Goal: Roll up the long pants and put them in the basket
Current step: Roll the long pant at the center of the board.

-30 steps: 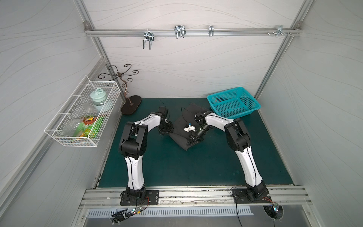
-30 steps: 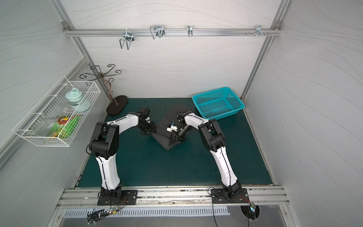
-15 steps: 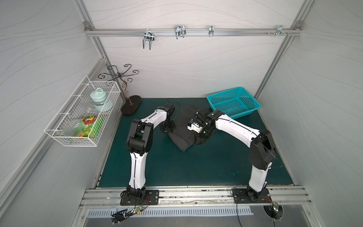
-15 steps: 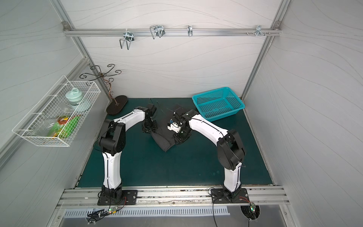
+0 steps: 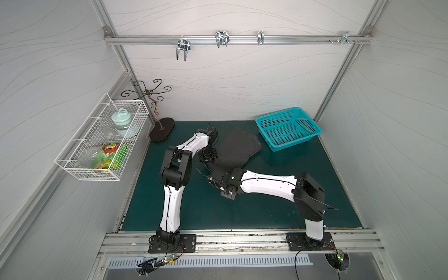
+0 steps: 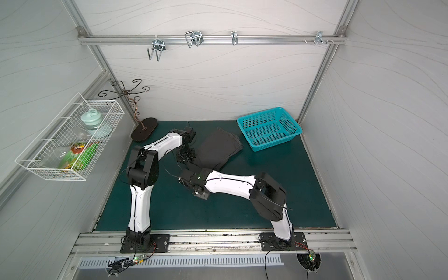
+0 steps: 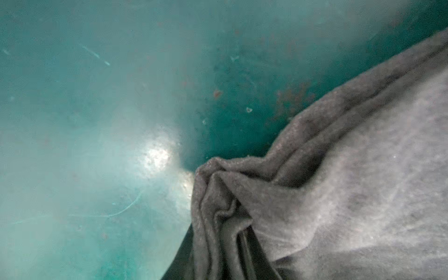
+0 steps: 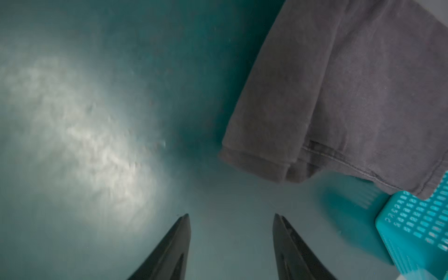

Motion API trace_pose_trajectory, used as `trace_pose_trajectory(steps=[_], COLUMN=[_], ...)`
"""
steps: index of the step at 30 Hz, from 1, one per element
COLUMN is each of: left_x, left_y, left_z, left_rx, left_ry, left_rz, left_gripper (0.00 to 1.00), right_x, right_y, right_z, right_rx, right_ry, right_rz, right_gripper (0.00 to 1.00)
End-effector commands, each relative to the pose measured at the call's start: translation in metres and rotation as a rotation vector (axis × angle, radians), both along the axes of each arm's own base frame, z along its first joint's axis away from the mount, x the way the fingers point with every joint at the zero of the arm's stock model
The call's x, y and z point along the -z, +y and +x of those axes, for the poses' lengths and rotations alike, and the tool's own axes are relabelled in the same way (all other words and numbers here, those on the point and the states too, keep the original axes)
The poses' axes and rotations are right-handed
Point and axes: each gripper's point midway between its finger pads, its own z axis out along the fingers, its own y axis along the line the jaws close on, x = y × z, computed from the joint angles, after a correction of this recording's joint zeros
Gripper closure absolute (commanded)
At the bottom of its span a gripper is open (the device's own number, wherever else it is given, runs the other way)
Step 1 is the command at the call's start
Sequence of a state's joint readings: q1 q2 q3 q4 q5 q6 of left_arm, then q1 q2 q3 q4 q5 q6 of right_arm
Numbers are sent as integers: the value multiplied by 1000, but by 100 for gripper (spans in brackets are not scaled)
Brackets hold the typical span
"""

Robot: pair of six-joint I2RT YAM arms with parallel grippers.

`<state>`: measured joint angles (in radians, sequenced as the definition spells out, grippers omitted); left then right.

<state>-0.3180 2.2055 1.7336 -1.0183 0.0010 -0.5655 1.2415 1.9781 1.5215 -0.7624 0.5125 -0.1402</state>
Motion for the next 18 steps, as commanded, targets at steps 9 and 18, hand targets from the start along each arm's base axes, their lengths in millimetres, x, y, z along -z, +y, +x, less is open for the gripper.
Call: trace_pose_trajectory(steps=[9,18], left_x=[43,46], left_y=[-14,-13], left_z=[-56,-63], left_rx=[19,27], left_ry=[260,278], left_rz=[-45,-48], left_gripper=[79,79], right_x=[23,52], right_y=[28,36], right_z=[17,45], right_rx=[2,60], right_ry=[-267,-418], right_rz=[-58,-124], right_gripper=[27,25])
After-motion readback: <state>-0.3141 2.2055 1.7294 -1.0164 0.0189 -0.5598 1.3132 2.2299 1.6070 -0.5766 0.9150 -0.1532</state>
